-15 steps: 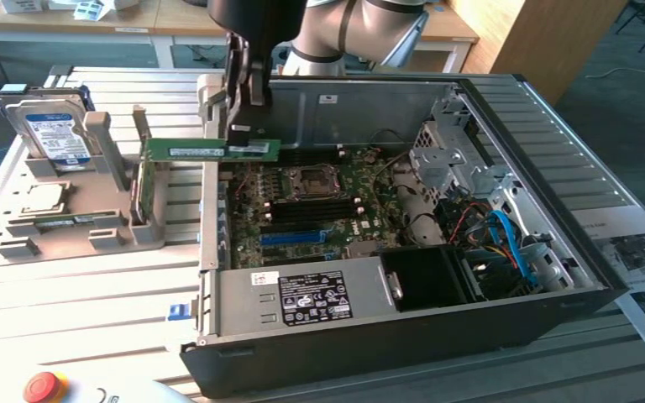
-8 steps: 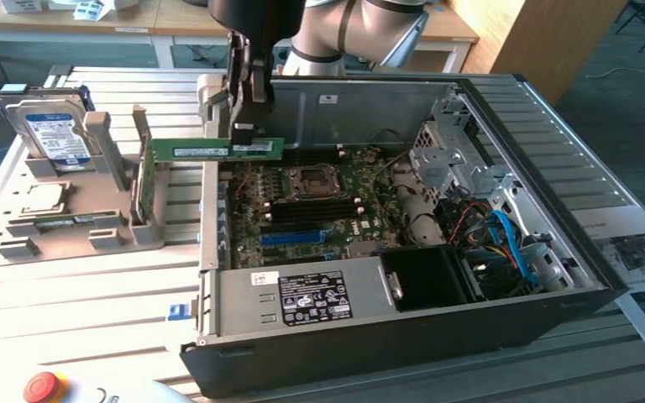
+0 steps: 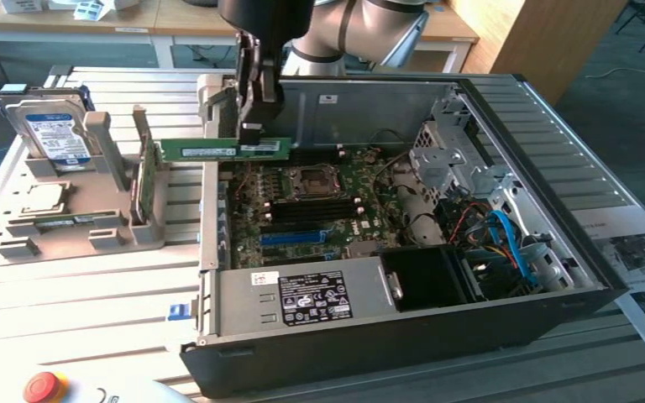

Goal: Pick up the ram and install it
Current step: 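Pick up the ram and move it above insertion slot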

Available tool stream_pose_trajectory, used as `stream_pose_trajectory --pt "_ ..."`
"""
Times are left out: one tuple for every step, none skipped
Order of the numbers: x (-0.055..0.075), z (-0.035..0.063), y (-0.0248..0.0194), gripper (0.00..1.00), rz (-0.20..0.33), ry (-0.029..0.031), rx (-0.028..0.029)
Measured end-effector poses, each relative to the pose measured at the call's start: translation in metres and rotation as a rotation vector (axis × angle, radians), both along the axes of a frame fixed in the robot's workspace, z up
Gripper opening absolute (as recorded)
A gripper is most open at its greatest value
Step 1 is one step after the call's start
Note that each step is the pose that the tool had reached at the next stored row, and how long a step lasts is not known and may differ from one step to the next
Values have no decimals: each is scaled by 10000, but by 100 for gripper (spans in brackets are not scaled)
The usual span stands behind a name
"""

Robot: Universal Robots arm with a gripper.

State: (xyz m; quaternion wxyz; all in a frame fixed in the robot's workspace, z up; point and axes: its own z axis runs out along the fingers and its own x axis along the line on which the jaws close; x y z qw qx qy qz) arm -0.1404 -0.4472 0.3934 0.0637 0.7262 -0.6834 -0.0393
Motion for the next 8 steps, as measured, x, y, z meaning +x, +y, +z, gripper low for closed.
stream_pose_trajectory --pt "44 0 -4 12 0 0 1" --pt "90 -1 -9 12 2 0 1" --pt "138 0 -14 12 2 0 1" --pt "183 0 -19 12 1 1 0" --pt "228 0 -24 12 1 0 1" --pt "273 0 -30 12 2 1 0" --pt "318 0 -35 12 2 1 1" --pt "362 0 -39 12 1 0 1"
